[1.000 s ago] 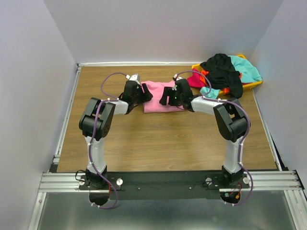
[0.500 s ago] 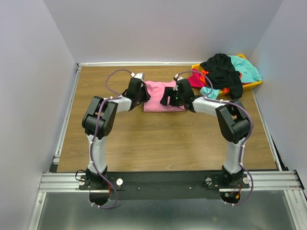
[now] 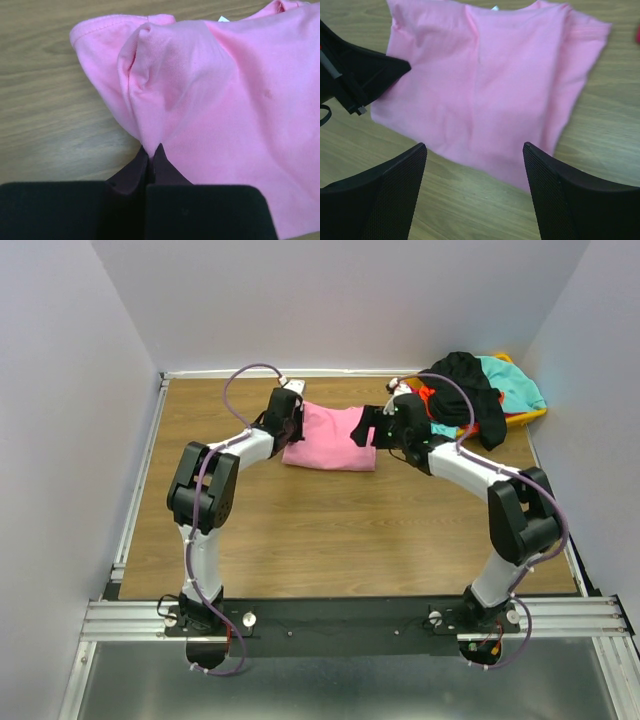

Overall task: Fold and stack the t-shirts
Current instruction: Neatly place the folded tshirt to the corner

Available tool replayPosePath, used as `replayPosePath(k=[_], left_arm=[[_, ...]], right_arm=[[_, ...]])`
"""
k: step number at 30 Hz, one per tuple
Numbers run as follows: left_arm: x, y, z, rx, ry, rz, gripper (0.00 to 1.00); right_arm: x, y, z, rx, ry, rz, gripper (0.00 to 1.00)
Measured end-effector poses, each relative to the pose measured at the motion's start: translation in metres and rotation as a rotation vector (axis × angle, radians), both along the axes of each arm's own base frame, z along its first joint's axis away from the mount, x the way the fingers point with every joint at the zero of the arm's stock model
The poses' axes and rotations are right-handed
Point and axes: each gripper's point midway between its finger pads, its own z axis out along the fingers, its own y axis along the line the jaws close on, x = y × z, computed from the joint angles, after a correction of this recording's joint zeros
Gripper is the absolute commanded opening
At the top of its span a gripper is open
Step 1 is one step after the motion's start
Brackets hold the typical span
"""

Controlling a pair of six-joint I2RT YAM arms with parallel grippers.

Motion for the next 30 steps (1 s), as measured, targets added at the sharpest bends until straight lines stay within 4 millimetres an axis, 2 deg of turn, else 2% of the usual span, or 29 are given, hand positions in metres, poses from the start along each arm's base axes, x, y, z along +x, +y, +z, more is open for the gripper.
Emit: replayPosePath(k=[5,14,20,30], left_arm=[[0.007,0.015,0.013,0.127,-0.018,-0.009,0.0],[0.017,0.051,0.035,0.355,-0.032,0.03,0.0],[0.024,0.091,0.035,0.485,-0.025,0.076,0.0],[0.037,0.178,0.031,0.616,0.015,0.18,0.0]], right_arm=[[0.001,-0.024,0.019,-0.002,-0.044,-0.045,0.86],[-0.004,-0.049,0.021,-0.02,-0.054,-0.086,0.86],[-0.011,-0.056,0.027,-0.022,-0.068,-0.096,0.86],[-0.011,-0.064,0.03,-0.035,-0.082,-0.106,0.86]])
